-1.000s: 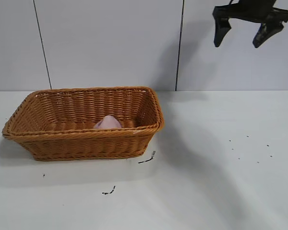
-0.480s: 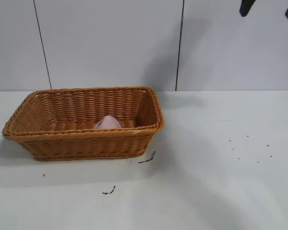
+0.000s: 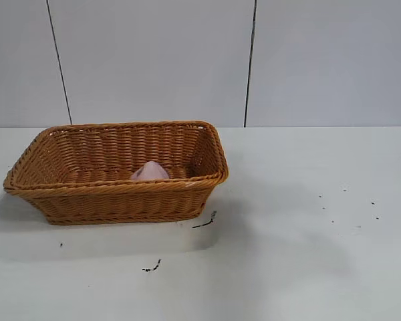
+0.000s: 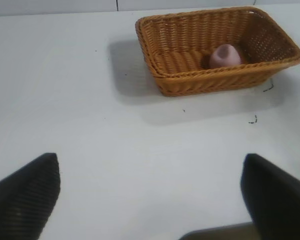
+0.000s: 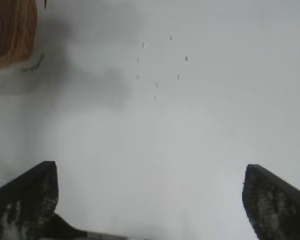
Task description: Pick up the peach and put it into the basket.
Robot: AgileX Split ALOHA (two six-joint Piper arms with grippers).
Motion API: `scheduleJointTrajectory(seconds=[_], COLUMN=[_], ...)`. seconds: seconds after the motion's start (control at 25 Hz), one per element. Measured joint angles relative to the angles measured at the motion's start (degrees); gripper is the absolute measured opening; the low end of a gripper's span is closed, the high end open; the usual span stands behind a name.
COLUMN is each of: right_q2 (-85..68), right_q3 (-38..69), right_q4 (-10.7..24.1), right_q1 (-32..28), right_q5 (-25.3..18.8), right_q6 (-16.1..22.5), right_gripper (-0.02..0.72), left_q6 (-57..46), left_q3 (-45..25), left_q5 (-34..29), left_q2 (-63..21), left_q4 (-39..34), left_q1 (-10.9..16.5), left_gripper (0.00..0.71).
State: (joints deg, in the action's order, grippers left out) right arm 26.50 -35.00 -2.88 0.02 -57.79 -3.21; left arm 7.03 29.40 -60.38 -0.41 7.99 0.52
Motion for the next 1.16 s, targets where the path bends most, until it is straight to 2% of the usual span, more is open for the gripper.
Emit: scheduleJointTrajectory(seconds=[0.16, 0.44, 1.16], right_q2=[-12.6, -25.22, -26.87], right_q3=[6.53, 6.99, 7.1], right_q4=[0.0, 0.0, 0.0], right_q1=[0.0, 0.0, 0.0], right_q5=[-0.3, -0.55, -0.61], right_q6=[-0.05, 0.12, 0.12], right_gripper=[0.696, 0.696, 0.696], left_q6=[0.0, 0.0, 0.0], left_q3=[0.0, 0.0, 0.0], left_q5=[0.0, 0.0, 0.0], left_q2=[0.0, 0.0, 0.0], left_q4=[0.0, 0.0, 0.0], left_q1=[0.0, 0.0, 0.0], left_gripper=[0.694, 0.694, 0.694])
